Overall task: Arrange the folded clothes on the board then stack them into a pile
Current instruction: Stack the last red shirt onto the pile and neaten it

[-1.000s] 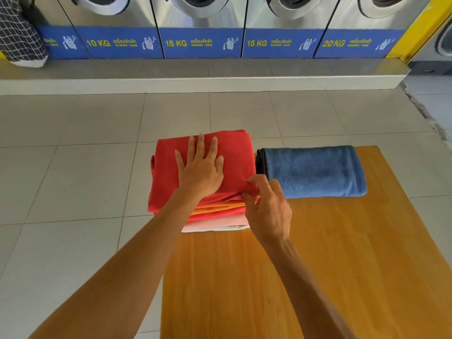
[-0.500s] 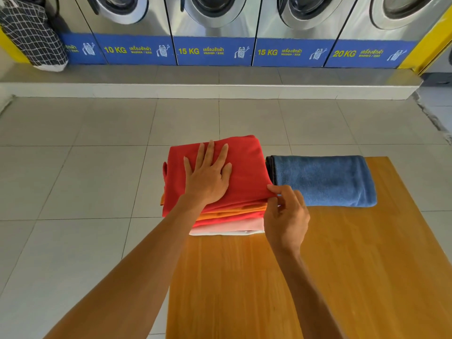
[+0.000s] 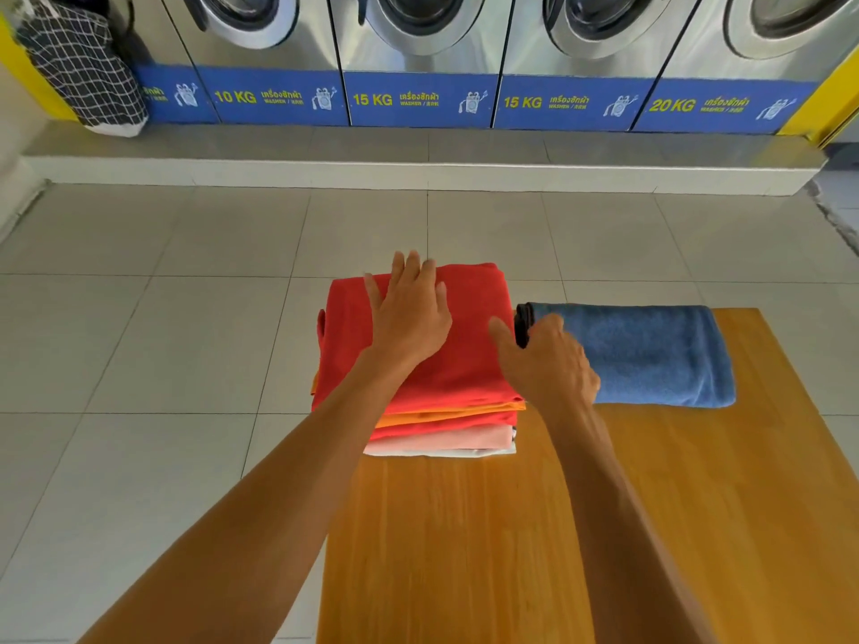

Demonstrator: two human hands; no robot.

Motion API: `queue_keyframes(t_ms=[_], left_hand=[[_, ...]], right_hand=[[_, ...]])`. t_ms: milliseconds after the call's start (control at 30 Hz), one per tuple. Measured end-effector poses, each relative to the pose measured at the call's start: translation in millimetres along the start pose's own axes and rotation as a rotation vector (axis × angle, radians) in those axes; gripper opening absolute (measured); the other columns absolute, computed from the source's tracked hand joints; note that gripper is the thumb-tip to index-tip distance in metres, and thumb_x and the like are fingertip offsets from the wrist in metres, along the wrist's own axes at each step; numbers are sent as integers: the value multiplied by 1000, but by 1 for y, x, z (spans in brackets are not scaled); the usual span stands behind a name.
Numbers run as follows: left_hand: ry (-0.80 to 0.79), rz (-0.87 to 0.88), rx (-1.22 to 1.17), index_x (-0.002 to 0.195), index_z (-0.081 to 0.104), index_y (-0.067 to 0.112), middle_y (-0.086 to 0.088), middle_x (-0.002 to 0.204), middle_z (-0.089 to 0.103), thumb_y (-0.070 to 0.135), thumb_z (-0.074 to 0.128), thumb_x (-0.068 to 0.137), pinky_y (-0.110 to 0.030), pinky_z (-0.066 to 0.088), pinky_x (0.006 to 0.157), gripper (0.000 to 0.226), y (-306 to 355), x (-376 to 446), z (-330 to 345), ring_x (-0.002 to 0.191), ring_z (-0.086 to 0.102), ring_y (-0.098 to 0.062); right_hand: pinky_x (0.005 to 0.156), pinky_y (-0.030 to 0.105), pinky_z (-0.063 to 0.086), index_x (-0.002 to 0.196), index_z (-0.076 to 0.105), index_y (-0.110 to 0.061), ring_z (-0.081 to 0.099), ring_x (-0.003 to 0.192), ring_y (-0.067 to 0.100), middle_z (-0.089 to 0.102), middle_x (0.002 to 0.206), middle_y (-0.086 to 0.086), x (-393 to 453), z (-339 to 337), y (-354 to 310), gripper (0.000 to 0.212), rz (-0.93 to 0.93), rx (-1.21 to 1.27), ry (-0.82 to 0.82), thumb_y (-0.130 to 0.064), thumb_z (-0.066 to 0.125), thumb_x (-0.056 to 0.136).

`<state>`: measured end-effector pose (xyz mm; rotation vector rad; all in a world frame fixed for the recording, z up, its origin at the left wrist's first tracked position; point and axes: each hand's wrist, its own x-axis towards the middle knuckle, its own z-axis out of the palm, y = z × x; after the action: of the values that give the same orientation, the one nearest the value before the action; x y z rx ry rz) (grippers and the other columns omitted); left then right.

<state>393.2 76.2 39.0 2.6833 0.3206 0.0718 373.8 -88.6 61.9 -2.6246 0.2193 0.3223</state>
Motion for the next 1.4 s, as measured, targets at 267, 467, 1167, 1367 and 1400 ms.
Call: queue_keyframes(t_ms=[267,467,1167,1367,1400], left_hand=[[-222,309,28,115,68,16,-12,113,69,36,51,96,-50,45,97,33,32,59,24,108,60,-31],[-62,307,2,55,61,15,6,61,63,22,58,90,-46,50,85,36,29,77,42,70,58,-21],[59,263,-213,99,64,5,-12,94,69,26,45,98,-48,52,82,28,26,68,23,88,64,-29],[61,235,-40,144,45,13,-8,158,33,29,29,105,-52,8,121,45,-8,-1,8,151,17,-26],[-7,200,-47,150,36,17,-5,162,23,32,26,105,-50,0,121,48,-14,-9,11,153,7,-22]], right_hand=[[53,30,48,59,48,-18,67,54,21,58,54,0,-21,22,32,67,9,254,-170,-80,44,85],[48,30,41,54,43,-21,47,45,14,47,49,-6,-24,32,38,61,-35,427,-86,-68,48,92],[48,28,39,62,47,-14,44,49,15,48,54,1,-30,16,58,52,29,720,-116,-53,60,93],[66,30,47,89,69,-18,59,69,9,69,77,-1,2,-10,14,27,-43,666,199,-34,50,100],[75,31,50,100,71,-22,64,82,10,73,90,-5,9,-7,-3,27,-154,604,195,-31,46,102]])
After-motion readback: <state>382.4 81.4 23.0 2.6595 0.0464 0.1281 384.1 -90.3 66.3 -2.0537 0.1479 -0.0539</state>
